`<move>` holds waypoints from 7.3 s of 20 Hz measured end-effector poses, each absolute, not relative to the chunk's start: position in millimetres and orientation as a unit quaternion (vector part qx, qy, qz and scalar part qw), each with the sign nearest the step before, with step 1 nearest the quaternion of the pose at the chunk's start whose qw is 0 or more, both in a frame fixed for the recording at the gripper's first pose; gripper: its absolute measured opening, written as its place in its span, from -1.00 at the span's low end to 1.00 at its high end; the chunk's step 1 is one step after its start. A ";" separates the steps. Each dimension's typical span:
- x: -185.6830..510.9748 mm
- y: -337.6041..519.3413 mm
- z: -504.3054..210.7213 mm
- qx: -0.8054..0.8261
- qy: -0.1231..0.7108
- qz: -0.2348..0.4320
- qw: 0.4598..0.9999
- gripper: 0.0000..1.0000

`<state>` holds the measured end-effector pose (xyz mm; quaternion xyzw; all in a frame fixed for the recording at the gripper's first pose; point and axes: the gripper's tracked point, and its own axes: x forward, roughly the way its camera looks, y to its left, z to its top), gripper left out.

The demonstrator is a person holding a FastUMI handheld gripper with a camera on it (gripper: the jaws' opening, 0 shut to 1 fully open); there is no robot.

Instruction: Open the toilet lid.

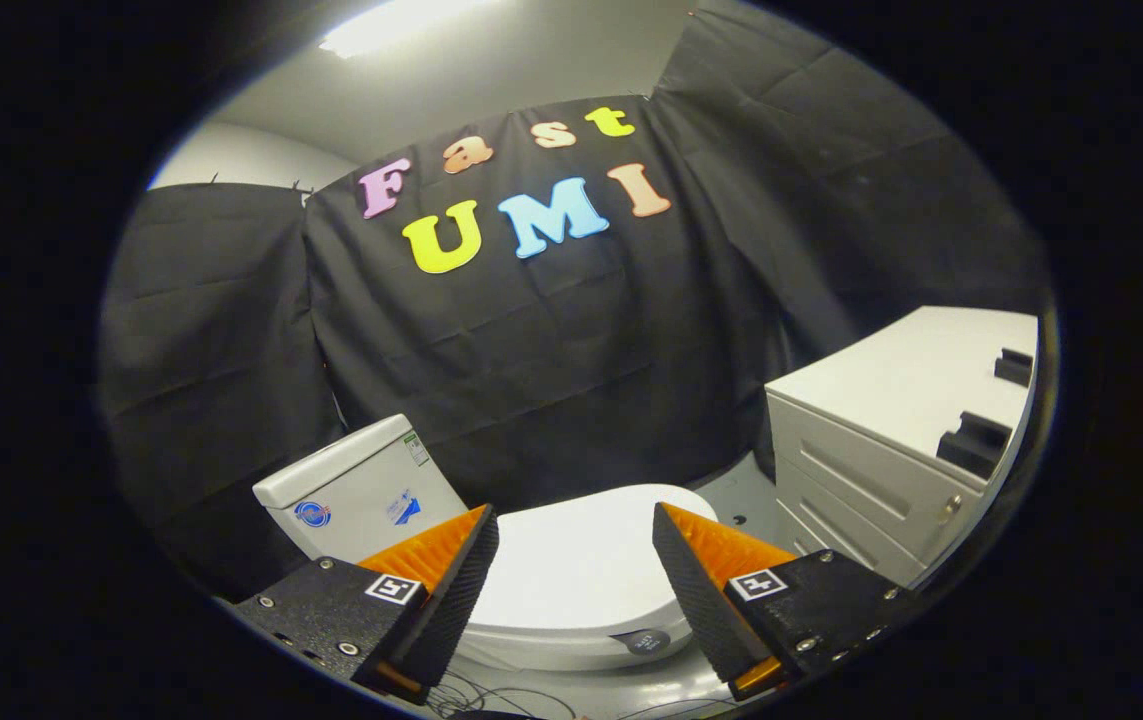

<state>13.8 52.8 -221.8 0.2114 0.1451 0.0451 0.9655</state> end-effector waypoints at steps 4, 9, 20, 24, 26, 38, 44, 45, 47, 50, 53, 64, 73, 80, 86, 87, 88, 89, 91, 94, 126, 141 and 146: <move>9.8 58.3 -261.8 0.253 0.187 0.036 0.949 0.92; 1.4 65.0 -309.0 0.276 0.234 0.026 0.932 0.92; -19.9 60.8 -402.1 0.392 0.295 -0.035 0.871 0.89; -21.2 62.3 -429.1 0.455 0.308 -0.052 0.834 0.88; -15.1 61.1 -435.7 0.488 0.303 -0.057 0.817 0.84; 15.6 74.4 -469.5 0.600 0.284 -0.070 0.745 0.06; 15.6 73.5 -476.4 0.608 0.275 -0.070 0.741 -0.63; 16.6 74.7 -477.7 0.608 0.272 -0.068 0.743 -0.67; 16.9 74.7 -476.2 0.603 0.269 -0.065 0.748 -0.75; 16.7 72.3 -466.9 0.599 0.261 -0.064 0.754 -0.85; 15.3 73.9 -467.7 0.578 0.269 -0.068 0.767 -1.00; 11.9 77.3 -464.0 0.561 0.299 -0.102 0.766 -1.00; 13.4 78.4 -432.4 0.523 0.313 -0.131 0.782 -1.00; 16.2 85.0 -396.5 0.465 0.324 -0.139 0.812 -1.00; 20.7 94.8 -362.7 0.406 0.308 -0.131 0.850 -1.00; 21.1 96.2 -357.9 0.396 0.308 -0.133 0.855 -1.00; 20.2 97.9 -354.2 0.385 0.308 -0.135 0.860 -1.00; 20.9 99.5 -349.8 0.375 0.307 -0.137 0.864 -1.00; 22.2 103.5 -339.7 0.359 0.301 -0.136 0.873 -1.00; 23.3 110.0 -330.3 0.333 0.292 -0.130 0.887 -1.00; 40.8 242.6 -199.4 0.028 0.238 -0.084 0.967 -1.00; 46.4 327.2 -174.9 -0.005 0.213 -0.008 0.977 -1.00; 48.2 351.5 -173.4 -0.021 0.214 0.014 0.977 -1.00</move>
